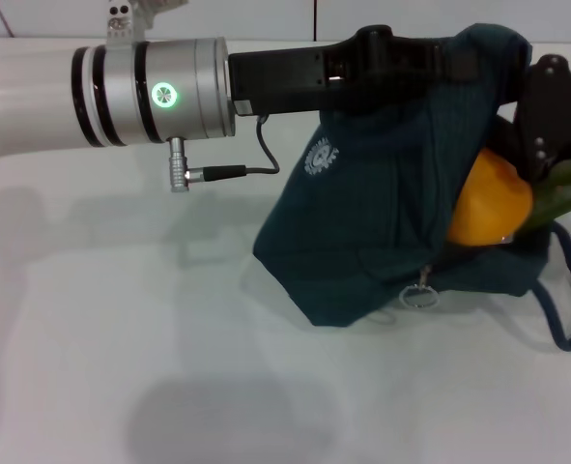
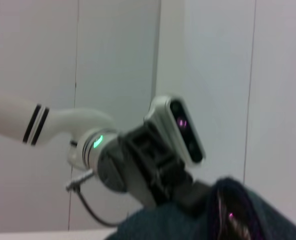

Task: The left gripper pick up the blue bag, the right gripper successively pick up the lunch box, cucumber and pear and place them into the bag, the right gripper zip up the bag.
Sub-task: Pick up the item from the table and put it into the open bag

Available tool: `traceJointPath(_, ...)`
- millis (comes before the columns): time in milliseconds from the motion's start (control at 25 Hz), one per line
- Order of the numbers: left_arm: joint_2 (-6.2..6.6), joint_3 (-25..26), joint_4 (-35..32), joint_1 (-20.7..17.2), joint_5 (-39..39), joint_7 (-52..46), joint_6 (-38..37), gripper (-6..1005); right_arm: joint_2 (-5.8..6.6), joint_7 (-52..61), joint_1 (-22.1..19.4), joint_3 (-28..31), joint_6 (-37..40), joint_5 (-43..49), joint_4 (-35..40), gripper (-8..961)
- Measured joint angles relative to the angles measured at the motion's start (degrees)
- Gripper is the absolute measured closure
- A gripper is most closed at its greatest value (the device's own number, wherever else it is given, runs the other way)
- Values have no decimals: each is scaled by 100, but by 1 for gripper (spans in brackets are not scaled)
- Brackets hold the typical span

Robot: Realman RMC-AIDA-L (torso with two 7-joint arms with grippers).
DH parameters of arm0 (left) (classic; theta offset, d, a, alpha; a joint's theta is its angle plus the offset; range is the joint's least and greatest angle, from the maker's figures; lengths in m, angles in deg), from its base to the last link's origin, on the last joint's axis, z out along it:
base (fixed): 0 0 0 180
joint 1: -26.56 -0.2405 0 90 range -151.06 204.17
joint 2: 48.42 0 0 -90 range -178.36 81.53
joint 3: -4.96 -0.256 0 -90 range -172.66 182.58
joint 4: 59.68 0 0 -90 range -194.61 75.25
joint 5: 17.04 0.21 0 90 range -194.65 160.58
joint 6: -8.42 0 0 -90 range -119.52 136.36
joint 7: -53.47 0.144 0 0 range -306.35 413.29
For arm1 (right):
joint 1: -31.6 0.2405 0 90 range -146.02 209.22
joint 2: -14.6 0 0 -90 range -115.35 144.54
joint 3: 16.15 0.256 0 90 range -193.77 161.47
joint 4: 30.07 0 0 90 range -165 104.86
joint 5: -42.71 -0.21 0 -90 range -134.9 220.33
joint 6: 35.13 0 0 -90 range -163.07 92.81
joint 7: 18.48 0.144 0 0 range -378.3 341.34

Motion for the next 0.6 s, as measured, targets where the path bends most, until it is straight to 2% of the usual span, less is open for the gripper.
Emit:
traceJointPath(240, 0, 19, 3, -4, 0, 10, 22, 932, -1, -82, -16, 55, 96, -218, 9, 874)
traceJointPath(600, 0, 22, 2, 58, 0, -1, 28, 933, -8, -362, 87, -94, -164, -220, -270, 867)
